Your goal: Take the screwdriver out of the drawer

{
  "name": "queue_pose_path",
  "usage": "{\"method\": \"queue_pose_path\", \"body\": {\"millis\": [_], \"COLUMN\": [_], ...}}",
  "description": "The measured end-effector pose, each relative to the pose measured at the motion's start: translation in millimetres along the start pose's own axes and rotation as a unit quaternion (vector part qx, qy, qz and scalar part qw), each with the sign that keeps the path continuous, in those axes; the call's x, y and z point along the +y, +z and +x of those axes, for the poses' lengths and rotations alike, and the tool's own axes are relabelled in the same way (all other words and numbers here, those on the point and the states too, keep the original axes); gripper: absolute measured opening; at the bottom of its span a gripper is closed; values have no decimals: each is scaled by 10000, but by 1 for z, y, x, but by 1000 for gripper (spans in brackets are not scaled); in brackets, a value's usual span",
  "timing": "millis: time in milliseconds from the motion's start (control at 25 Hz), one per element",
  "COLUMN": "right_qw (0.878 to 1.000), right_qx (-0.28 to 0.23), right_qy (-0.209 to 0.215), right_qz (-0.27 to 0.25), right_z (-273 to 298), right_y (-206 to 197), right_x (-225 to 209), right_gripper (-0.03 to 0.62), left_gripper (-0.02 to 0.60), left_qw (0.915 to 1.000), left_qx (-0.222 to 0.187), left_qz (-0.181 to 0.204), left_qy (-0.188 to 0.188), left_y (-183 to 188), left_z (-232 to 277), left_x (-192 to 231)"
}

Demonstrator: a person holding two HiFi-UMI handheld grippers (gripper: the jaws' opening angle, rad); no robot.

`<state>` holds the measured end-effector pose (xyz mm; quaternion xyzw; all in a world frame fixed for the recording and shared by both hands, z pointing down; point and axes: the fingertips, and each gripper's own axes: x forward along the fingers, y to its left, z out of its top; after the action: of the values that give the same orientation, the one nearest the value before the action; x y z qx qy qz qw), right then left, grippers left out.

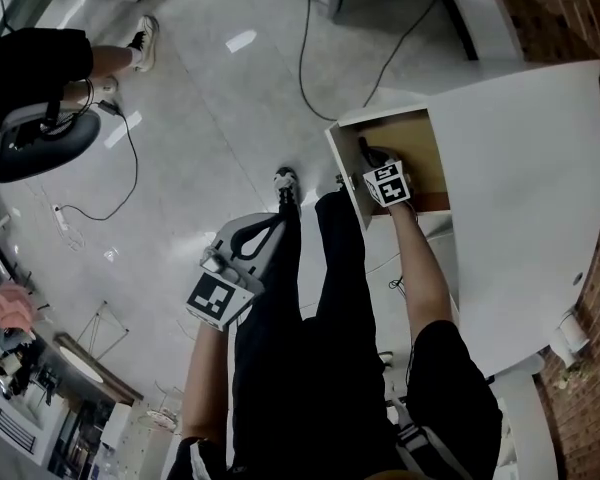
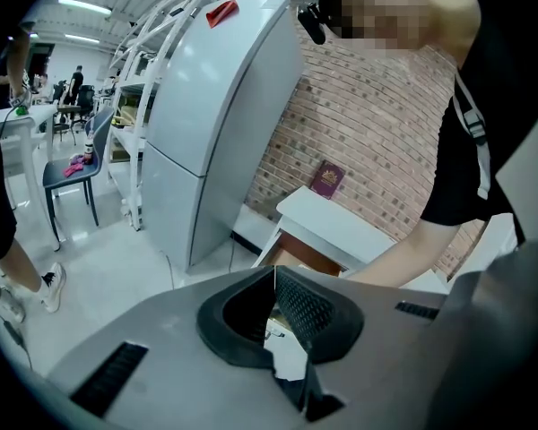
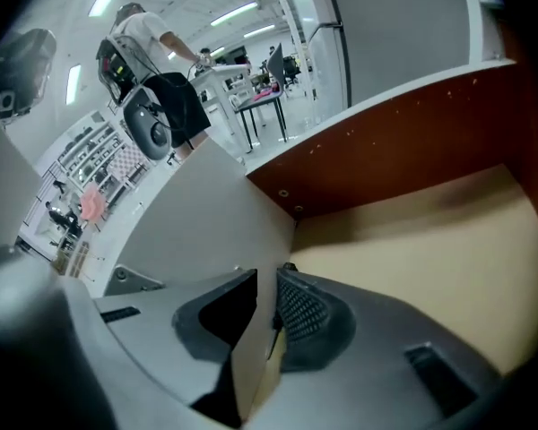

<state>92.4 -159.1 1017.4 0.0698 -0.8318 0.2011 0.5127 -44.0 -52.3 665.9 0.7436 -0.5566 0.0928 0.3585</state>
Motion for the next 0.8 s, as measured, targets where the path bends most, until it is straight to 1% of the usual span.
{"method": "queue_pose_path", "body": {"millis": [80,200,360,600,720,800], "right_qw": [9999,9994,9989,9981,9975,9966], "right_qx": [48,28,132,413,495,450], "right_qy": [67,196,182,177,272,397], "right_qz": [69,269,412,422,416,567], "right_z": [6,15,24,30,32,34], "right_y": [-1,0,-7,-16,-16,-14], "right_x": [-1,-3,-11,-17,-18,-18], "right_gripper": [135,133,137,143,127,116], "left_gripper": [18,18,18,18,18,18], "left_qw": [10000,9998,9998,9996,9995,9995], "left_qx": [14,28,13,-36,-42,-37], "left_qz": [-83,-197,-184,-285,-304,-320], "left_qy": [28,27,11,30,32,23], "left_y": [-3,-6,-9,-11,-12,-13], "left_z": [-1,2,10,15,16,16], "left_x": [2,7,9,12,12,12]}}
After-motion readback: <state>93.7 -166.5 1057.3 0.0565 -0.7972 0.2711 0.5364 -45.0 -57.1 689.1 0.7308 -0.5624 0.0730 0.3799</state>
